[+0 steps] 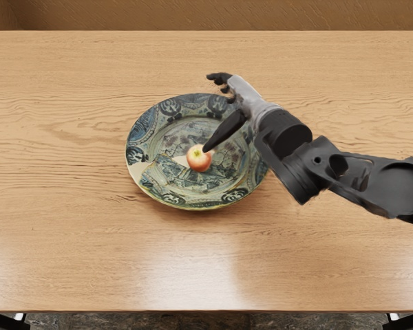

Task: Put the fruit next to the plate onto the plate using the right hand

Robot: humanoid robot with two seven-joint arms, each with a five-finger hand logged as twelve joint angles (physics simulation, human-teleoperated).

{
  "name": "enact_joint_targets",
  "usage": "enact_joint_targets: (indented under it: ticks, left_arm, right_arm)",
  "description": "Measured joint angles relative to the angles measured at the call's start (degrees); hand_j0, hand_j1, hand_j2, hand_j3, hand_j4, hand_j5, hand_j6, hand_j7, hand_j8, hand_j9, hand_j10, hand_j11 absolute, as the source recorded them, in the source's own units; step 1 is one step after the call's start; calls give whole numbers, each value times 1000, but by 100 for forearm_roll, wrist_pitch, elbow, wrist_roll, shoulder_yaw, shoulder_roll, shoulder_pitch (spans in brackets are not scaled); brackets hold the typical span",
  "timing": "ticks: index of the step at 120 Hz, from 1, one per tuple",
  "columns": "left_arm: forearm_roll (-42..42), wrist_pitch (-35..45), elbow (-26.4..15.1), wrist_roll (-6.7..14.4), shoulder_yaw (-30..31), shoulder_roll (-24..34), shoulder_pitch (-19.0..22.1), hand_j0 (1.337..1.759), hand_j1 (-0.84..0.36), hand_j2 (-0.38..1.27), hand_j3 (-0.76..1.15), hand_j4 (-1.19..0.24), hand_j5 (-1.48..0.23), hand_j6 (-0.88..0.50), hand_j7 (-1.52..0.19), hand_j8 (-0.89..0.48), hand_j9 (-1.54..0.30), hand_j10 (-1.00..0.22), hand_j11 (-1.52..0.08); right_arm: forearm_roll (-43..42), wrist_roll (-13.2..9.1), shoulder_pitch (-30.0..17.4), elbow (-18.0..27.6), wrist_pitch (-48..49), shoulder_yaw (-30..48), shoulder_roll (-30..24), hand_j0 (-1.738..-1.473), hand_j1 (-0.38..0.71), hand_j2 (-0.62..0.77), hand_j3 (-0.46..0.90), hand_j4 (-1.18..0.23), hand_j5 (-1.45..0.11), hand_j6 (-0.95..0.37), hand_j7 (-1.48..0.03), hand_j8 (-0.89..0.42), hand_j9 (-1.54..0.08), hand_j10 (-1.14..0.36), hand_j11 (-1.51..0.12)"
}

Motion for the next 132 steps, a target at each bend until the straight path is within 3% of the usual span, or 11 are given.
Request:
enact_joint_targets:
  ticks: [11, 26, 38, 48, 65, 93, 132]
  left_arm:
    - [0, 0, 0, 0, 0, 0, 0, 1658, 341, 1, 0, -7, -9, -7, -9, -7, -9, -7, -9]
    - [0, 0, -1, 0, 0, 0, 0, 1658, 341, 1, 0, -7, -9, -7, -9, -7, -9, -7, -9]
    - [0, -1, -1, 0, 0, 0, 0, 1658, 341, 1, 0, -7, -9, -7, -9, -7, -9, -7, -9]
    - [0, -1, -1, 0, 0, 0, 0, 1658, 341, 1, 0, -7, -9, -7, -9, -7, -9, -7, -9]
    - [0, 1, -1, 0, 0, 0, 0, 1658, 341, 1, 0, -7, -9, -7, -9, -7, -9, -7, -9]
    - [0, 1, -1, 0, 0, 0, 0, 1658, 341, 1, 0, -7, -9, -7, -9, -7, -9, -7, -9]
    - [-2, -4, -22, 0, 1, 0, -44, 1658, 341, 1, 0, -7, -9, -7, -9, -7, -9, -7, -9]
  right_arm:
    - [722, 0, -707, -21, 1411, 1369, -29, -1658, -267, 72, 0, -106, -153, -45, -141, -40, -148, -104, -150]
    - [1092, 0, -1469, -66, 3641, 2973, -86, -1658, -305, 39, 0, -57, -83, -25, -76, -22, -80, -56, -81]
    - [1602, 0, -2021, -315, 5368, 4140, -151, -1658, -322, 24, 0, -35, -51, -15, -47, -14, -49, -35, -50]
    - [2076, 0, -2497, -612, 6139, 4896, -187, -1658, -331, 16, 0, -23, -34, -10, -31, -9, -33, -23, -33]
    - [2942, 0, -3320, -1074, 6606, 5788, -277, -1658, -340, 8, 0, -11, -17, -5, -16, -4, -16, -11, -17]
    - [4533, 0, -4288, -1686, 6750, 6358, -746, -1658, -347, 3, 0, -3, -5, 0, -5, 0, -5, -3, -5]
    - [5053, 0, -4565, -1947, 6766, 6361, -957, -1658, -349, 1, 0, 0, -1, 1, -1, 1, -1, 0, -1]
